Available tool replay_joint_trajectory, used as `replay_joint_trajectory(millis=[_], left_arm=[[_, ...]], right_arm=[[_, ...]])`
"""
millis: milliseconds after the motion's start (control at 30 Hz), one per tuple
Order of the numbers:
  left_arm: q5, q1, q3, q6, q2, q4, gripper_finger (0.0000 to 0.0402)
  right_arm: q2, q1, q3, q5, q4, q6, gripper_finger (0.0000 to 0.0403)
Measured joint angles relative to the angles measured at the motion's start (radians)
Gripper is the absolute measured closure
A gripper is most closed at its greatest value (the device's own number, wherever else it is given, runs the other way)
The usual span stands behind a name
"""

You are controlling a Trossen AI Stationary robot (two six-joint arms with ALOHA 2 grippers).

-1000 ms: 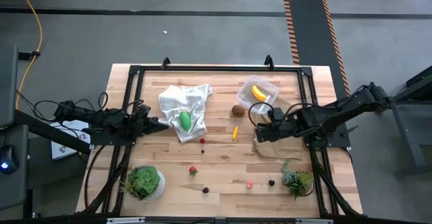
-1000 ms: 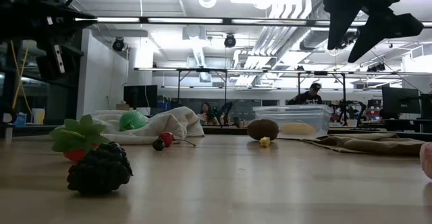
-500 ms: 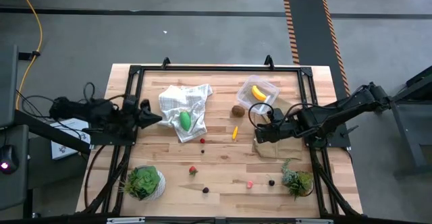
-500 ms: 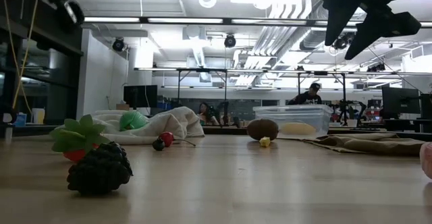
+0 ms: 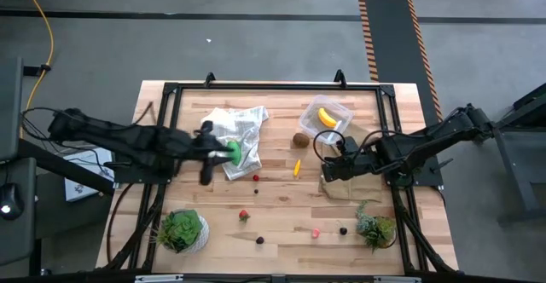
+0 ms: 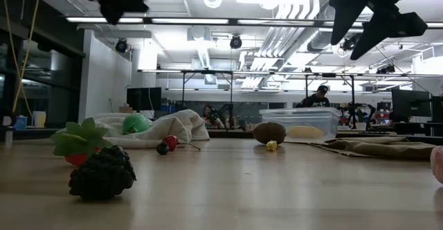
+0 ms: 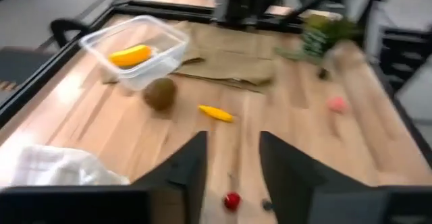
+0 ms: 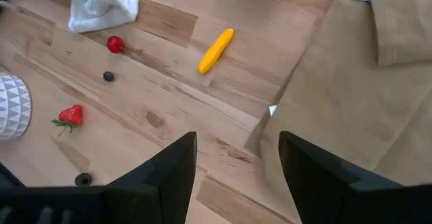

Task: Pick and placing Produce into tupperware
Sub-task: Put the brown kiwi into the transparent bin

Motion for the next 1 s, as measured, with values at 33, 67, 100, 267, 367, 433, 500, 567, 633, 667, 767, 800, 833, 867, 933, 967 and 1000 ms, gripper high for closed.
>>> replay_joint_trajectory(millis=[33,67,100,267,367,433,500,567,633,667,767,800,833,867,933,967,1000], left_arm=[[0.003,0.023,0.005,-0.004,0.033,0.026,0.0254],[0.017,0.050,0.009,-0.003,0.062,0.049,0.0239],[0.042,0.079,0.011,0.002,0.092,0.074,0.0225],[0.187,0.201,0.048,-0.020,0.256,0.180,0.0180],[0.256,0.245,0.105,-0.040,0.360,0.188,0.0169],[0.298,0.264,0.141,-0.016,0.426,0.186,0.0166],[0.326,0.272,0.185,0.012,0.493,0.187,0.0165],[0.342,0.273,0.234,0.011,0.555,0.174,0.0165],[0.344,0.273,0.284,-0.017,0.610,0.155,0.0164],[0.344,0.270,0.313,-0.030,0.636,0.145,0.0164],[0.348,0.270,0.398,-0.040,0.696,0.099,0.0162],[0.348,0.270,0.426,-0.043,0.712,0.086,0.0162],[0.348,0.270,0.450,-0.043,0.724,0.063,0.0163],[0.348,0.270,0.475,-0.044,0.735,0.042,0.0163],[0.344,0.270,0.521,-0.054,0.751,-0.002,0.0164],[0.345,0.270,0.541,-0.064,0.757,-0.014,0.0164],[0.351,0.270,0.556,-0.072,0.760,-0.021,0.0164]], right_arm=[[0.000,0.007,0.000,0.017,0.001,0.000,0.0203],[0.000,0.015,0.000,0.032,0.002,0.002,0.0203],[0.000,0.024,0.000,0.045,0.000,0.006,0.0203],[0.000,0.067,0.000,0.092,-0.025,0.062,0.0203],[0.000,0.090,0.000,0.132,-0.024,0.081,0.0203],[0.000,0.099,0.000,0.143,-0.026,0.079,0.0203],[0.000,0.106,0.000,0.146,-0.042,0.080,0.0203],[0.000,0.117,0.000,0.144,-0.080,0.096,0.0203],[0.000,0.132,0.000,0.142,-0.117,0.127,0.0203],[0.000,0.142,0.000,0.140,-0.138,0.143,0.0203],[0.000,0.173,0.000,0.140,-0.182,0.181,0.0203],[0.000,0.182,0.000,0.140,-0.195,0.191,0.0203],[0.000,0.193,-0.001,0.140,-0.206,0.200,0.0203],[0.000,0.202,-0.001,0.140,-0.221,0.209,0.0203],[0.000,0.222,-0.001,0.139,-0.251,0.230,0.0203],[0.000,0.230,-0.001,0.140,-0.273,0.245,0.0203],[0.000,0.239,-0.001,0.140,-0.290,0.259,0.0203]])
